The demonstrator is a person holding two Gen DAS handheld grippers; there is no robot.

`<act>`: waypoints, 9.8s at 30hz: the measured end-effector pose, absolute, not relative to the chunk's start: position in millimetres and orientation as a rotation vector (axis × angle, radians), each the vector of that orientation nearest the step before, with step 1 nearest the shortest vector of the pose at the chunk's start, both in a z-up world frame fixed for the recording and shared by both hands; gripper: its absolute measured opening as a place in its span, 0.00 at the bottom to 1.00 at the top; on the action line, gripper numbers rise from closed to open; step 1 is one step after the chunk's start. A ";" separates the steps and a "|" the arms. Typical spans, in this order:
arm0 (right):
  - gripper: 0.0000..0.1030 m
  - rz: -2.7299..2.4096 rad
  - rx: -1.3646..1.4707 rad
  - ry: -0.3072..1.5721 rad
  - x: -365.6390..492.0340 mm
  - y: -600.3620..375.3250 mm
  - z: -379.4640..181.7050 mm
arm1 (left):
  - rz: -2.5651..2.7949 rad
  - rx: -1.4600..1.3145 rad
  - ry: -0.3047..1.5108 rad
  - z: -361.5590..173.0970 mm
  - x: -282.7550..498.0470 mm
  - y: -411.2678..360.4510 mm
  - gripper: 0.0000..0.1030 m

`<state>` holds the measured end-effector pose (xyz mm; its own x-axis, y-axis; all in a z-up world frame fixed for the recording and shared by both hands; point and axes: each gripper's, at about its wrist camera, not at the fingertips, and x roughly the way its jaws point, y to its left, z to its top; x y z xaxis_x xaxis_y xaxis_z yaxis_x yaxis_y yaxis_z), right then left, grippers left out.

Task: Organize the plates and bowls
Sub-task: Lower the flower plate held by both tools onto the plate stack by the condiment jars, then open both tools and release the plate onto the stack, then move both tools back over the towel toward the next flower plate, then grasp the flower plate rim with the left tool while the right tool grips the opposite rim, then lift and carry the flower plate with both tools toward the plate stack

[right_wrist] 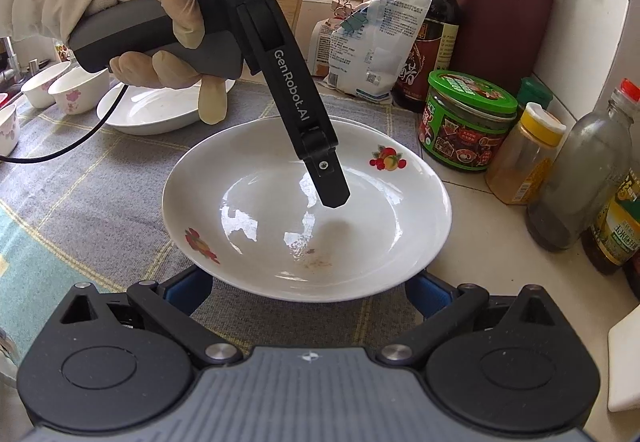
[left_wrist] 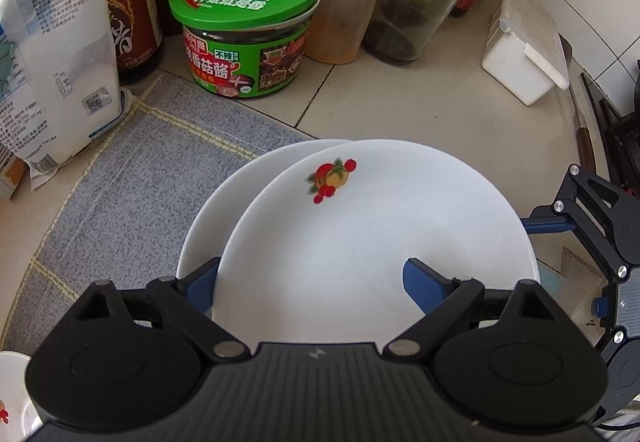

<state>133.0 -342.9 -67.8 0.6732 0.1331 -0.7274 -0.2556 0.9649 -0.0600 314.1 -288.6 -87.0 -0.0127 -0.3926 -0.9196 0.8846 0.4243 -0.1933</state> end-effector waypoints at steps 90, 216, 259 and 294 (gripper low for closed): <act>1.00 0.230 -0.229 0.755 120.7 -323.6 -56.3 | -0.963 0.487 0.828 1.7 257.2 -227.8 0.93; 1.00 0.383 -0.168 0.750 255.2 -169.2 -114.6 | -0.695 0.331 1.258 -85.8 436.2 -77.4 0.79; 1.00 0.412 -0.203 0.772 263.9 -169.4 -112.3 | -0.709 0.347 1.260 -85.7 426.1 -73.8 0.73; 1.00 0.464 -0.249 0.759 225.9 -169.4 -83.8 | -0.720 0.334 1.230 -52.6 379.2 -62.9 0.73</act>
